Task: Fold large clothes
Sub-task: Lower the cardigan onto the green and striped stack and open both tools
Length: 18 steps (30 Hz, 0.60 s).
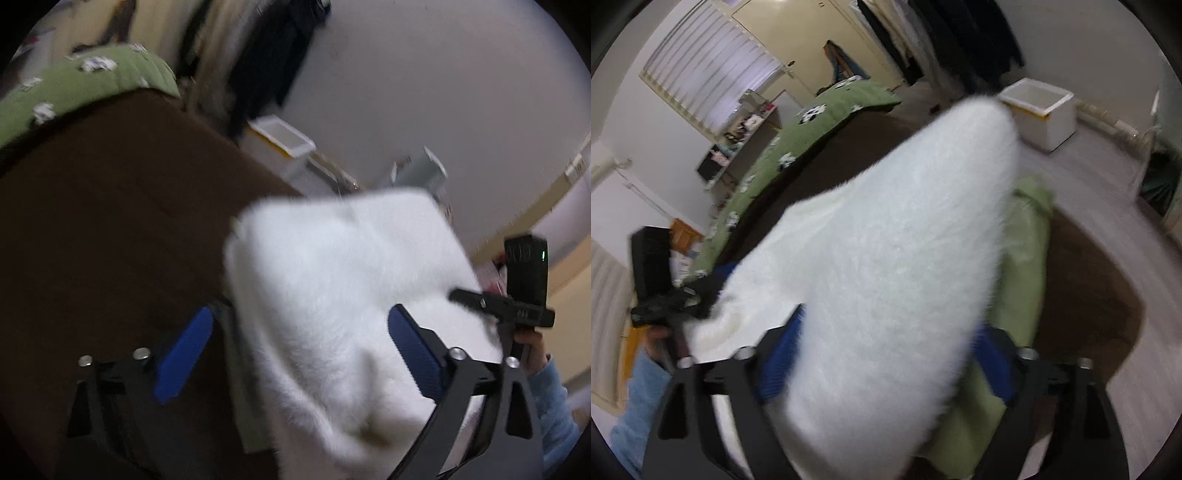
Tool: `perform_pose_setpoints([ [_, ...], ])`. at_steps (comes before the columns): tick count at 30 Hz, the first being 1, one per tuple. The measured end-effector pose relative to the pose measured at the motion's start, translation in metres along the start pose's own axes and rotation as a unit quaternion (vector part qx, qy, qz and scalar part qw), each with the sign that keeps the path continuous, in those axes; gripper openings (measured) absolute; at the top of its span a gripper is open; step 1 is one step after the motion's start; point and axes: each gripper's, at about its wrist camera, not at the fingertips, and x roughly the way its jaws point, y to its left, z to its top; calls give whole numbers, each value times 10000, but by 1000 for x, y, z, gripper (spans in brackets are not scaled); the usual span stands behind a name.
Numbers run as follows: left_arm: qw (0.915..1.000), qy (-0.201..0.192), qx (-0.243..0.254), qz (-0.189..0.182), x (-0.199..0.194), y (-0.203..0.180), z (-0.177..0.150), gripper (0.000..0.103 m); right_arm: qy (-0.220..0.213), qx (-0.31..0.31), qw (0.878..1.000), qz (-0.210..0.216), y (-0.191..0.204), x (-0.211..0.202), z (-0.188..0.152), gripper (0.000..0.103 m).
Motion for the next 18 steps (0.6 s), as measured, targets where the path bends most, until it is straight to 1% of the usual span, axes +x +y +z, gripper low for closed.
perform_pose_setpoints([
  [3, 9997, -214, -84, 69, -24, 3, -2, 96, -200, -215, 9995, -148, 3, -19, -3, 96],
  [4, 9992, -338, 3, 201, -35, 1, -5, 96, -280, -364, 9984, -318, 6, -26, -3, 96],
  [5, 9986, -402, 70, 332, -34, -3, 2, 96, -333, -486, 9971, -481, 9, -31, -3, 96],
  [6, 9973, -506, 160, 511, -42, -8, -1, 96, -381, -622, 9953, -641, 12, -35, -3, 96],
  [8, 9962, -608, 168, 597, -51, -13, -6, 96, -497, -938, 9908, -841, 23, -44, -1, 96],
  [10, 9955, -701, 201, 601, -55, -27, -8, 96, -620, -1266, 9857, -918, 38, -49, 4, 96],
  [12, 9935, -883, 269, 662, -53, -44, -7, 96, -679, -1517, 9818, -920, 54, -49, 10, 96],
  [13, 9918, -1018, 284, 718, -56, -56, -12, 96, -701, -1650, 9792, -946, 64, -47, 13, 96],
  [14, 9908, -1080, 301, 760, -60, -63, -15, 96, -704, -1739, 9774, -976, 72, -43, 16, 92],
  [15, 9899, -1135, 330, 786, -60, -73, -18, 96, -678, -1819, 9759, -997, 79, -39, 18, 84],
  [16, 9895, -1152, 351, 803, -55, -80, -15, 96, -586, -1882, 9748, -1045, 87, -32, 21, 78],
  [17, 9892, -1141, 392, 836, -49, -88, -16, 96, -449, -1923, 9739, -1122, 94, -25, 23, 65],
  [18, 9887, -1107, 443, 908, -42, -96, -16, 96, -250, -1983, 9717, -1261, 100, -12, 26, 59],
])
